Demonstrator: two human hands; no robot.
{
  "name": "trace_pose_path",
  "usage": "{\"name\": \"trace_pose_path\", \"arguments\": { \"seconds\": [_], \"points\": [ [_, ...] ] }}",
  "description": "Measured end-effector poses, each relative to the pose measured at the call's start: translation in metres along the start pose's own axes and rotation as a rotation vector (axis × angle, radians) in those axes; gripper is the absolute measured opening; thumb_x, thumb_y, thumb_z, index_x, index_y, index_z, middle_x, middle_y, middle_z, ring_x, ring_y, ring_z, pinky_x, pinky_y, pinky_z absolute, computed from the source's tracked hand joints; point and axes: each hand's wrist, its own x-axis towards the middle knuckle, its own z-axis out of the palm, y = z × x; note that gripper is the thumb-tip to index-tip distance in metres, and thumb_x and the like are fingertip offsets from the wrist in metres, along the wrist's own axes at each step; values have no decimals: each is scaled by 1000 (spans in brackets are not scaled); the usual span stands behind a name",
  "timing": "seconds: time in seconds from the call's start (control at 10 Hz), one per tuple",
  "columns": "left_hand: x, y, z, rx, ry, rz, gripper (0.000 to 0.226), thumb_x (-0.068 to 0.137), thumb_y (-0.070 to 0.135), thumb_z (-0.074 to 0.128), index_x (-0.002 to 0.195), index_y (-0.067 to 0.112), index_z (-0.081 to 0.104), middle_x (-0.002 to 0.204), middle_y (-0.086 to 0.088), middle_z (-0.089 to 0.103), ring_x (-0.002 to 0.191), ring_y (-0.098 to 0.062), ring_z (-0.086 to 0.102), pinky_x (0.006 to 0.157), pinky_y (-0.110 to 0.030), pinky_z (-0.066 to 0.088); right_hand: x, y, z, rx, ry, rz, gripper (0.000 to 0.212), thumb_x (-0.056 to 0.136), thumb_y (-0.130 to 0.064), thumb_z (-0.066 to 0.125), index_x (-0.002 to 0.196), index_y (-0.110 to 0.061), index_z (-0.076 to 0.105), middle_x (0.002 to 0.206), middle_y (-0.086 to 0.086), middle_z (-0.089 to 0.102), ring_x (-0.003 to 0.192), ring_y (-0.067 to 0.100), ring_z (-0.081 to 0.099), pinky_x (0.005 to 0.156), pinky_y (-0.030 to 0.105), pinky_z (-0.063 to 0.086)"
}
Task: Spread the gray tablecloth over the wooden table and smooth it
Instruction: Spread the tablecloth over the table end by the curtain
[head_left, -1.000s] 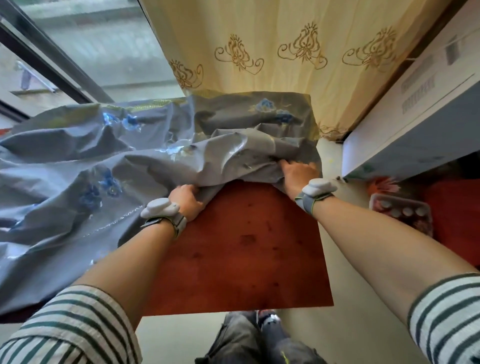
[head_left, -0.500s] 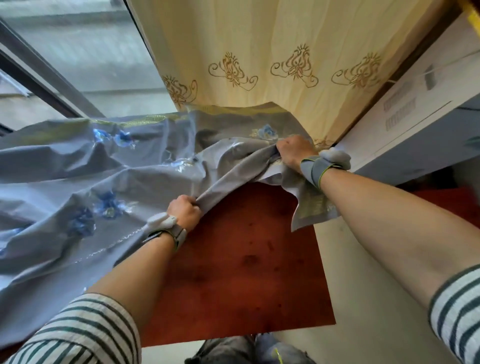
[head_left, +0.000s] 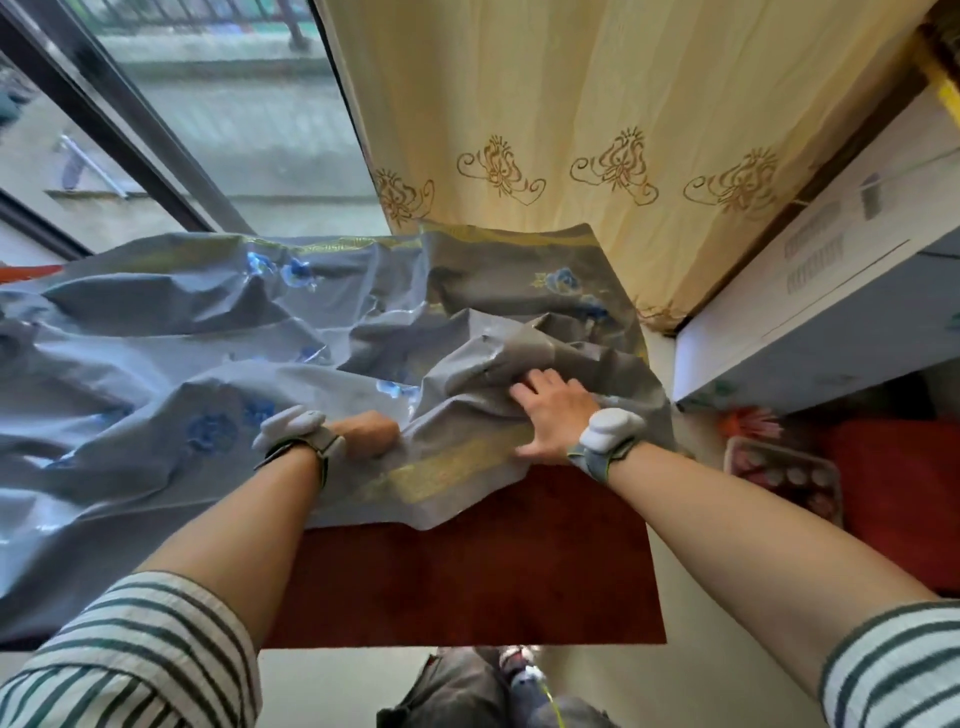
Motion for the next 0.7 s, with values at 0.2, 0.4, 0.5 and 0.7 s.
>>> {"name": "trace_pose_path", "arguments": {
  "seconds": [0.2, 0.4, 0.5, 0.7],
  "points": [
    [-27, -27, 32, 248, -54, -59, 38, 100, 14, 37, 128, -4, 54, 137, -22, 52, 128, -34, 47, 102, -35, 36, -24, 16, 20, 71, -168, 263, 24, 85, -21, 52, 106, -25, 64, 111, 8, 66, 105, 32, 61, 81, 37, 45],
    [-37, -35, 61, 348, 113, 53, 31, 91, 25, 54, 113, 8, 67, 118, -11, 67, 110, -28, 63, 92, -33, 48, -39, 15, -2, 376, -283, 359, 20, 77, -28, 53, 70, -15, 65, 80, 9, 66, 76, 30, 62, 65, 29, 47],
    [-42, -29, 79, 128, 190, 244, 32, 81, 41, 62, 104, 19, 61, 104, -6, 68, 99, -27, 64, 83, -32, 51, -59, 13, 1, 480, -385, 440, 26, 79, -32, 55, 58, -17, 51, 67, 5, 53, 70, 25, 52, 53, 26, 36],
    [-41, -53, 146, 279, -215, 209, 43, 80, 56, 56, 98, 20, 71, 99, -1, 66, 90, -20, 60, 79, -26, 45, -114, -2, 16, 375, -629, 489, 16, 66, -30, 68, 72, -17, 64, 81, 4, 62, 71, 23, 58, 57, 25, 42]
  ]
}}
